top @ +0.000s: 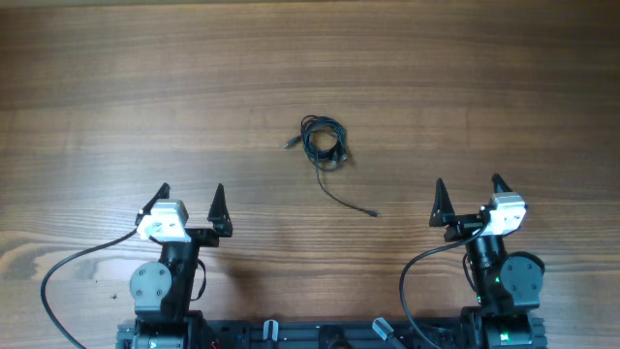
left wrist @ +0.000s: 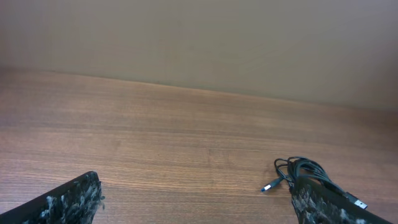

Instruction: Untangle cables

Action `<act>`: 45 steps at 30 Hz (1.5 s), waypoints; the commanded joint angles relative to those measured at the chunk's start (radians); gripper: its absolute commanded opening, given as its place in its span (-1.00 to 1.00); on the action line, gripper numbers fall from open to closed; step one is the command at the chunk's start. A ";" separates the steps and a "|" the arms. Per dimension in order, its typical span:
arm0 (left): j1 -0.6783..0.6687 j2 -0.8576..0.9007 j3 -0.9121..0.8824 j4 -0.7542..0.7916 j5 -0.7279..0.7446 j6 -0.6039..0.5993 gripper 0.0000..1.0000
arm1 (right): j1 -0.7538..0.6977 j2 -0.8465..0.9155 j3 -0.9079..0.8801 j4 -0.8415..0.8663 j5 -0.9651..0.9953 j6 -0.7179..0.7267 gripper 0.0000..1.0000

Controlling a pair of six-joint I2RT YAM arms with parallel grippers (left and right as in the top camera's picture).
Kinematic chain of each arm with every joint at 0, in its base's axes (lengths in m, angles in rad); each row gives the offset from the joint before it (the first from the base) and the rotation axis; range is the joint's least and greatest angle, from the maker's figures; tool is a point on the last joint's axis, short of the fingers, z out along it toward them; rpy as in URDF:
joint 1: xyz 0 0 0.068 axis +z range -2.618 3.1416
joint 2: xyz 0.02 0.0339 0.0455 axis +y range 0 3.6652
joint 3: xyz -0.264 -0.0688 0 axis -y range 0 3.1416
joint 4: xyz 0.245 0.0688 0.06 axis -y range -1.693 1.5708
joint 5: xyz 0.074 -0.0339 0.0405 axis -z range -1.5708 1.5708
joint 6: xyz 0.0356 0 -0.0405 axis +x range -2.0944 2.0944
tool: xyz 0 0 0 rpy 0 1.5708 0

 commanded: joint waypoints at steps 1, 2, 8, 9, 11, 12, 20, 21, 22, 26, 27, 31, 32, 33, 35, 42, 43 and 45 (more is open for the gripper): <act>0.007 -0.008 -0.005 -0.006 -0.009 0.019 1.00 | -0.005 0.010 -0.001 0.003 -0.013 0.005 1.00; 0.007 -0.008 -0.005 -0.005 -0.009 0.019 1.00 | -0.005 0.010 -0.001 0.008 -0.013 0.005 1.00; 0.007 -0.008 -0.005 -0.003 0.000 0.019 1.00 | -0.005 0.010 -0.001 0.003 -0.013 0.006 1.00; 0.007 -0.008 -0.005 0.002 0.013 0.018 1.00 | -0.005 0.010 -0.001 0.003 -0.014 0.006 1.00; 0.007 -0.008 -0.005 0.007 0.016 -0.014 1.00 | -0.005 0.010 -0.001 0.006 -0.023 0.008 1.00; 0.007 -0.007 -0.004 -0.006 0.013 -0.046 1.00 | -0.005 0.010 -0.001 0.005 -0.038 0.011 1.00; 0.007 0.140 0.080 -0.074 0.013 -0.164 1.00 | -0.005 0.081 0.077 -0.105 -0.043 0.058 1.00; 0.007 0.175 0.112 -0.093 0.013 -0.164 1.00 | -0.005 0.108 0.096 -0.111 -0.042 0.058 1.00; 0.007 0.206 0.136 -0.105 0.013 -0.164 1.00 | -0.005 0.138 0.115 -0.113 -0.043 0.058 1.00; 0.007 0.395 0.259 -0.134 0.032 -0.164 1.00 | -0.005 0.285 0.216 -0.145 -0.043 0.076 1.00; 0.007 0.435 0.285 -0.136 0.055 -0.164 1.00 | -0.005 0.321 0.243 -0.161 -0.043 0.087 1.00; 0.007 0.618 0.415 -0.171 0.119 -0.165 1.00 | -0.005 0.491 0.388 -0.281 -0.047 0.085 1.00; 0.007 0.676 0.469 -0.208 0.119 -0.164 1.00 | -0.005 0.531 0.427 -0.318 -0.047 0.084 1.00; 0.007 0.733 0.527 -0.251 0.119 -0.164 1.00 | -0.005 0.577 0.472 -0.362 -0.047 0.085 1.00; 0.007 0.826 0.626 -0.338 0.119 -0.164 1.00 | -0.005 0.658 0.553 -0.446 -0.047 0.085 1.00; 0.007 1.099 0.986 -0.767 0.117 -0.161 1.00 | -0.005 0.892 0.767 -0.674 -0.075 0.084 1.00; 0.007 1.107 0.991 -0.786 0.118 -0.161 1.00 | -0.005 0.907 0.780 -0.694 -0.078 0.084 1.00; 0.007 1.106 0.991 -0.827 0.133 -0.165 1.00 | -0.005 0.918 0.785 -0.701 -0.081 0.084 1.00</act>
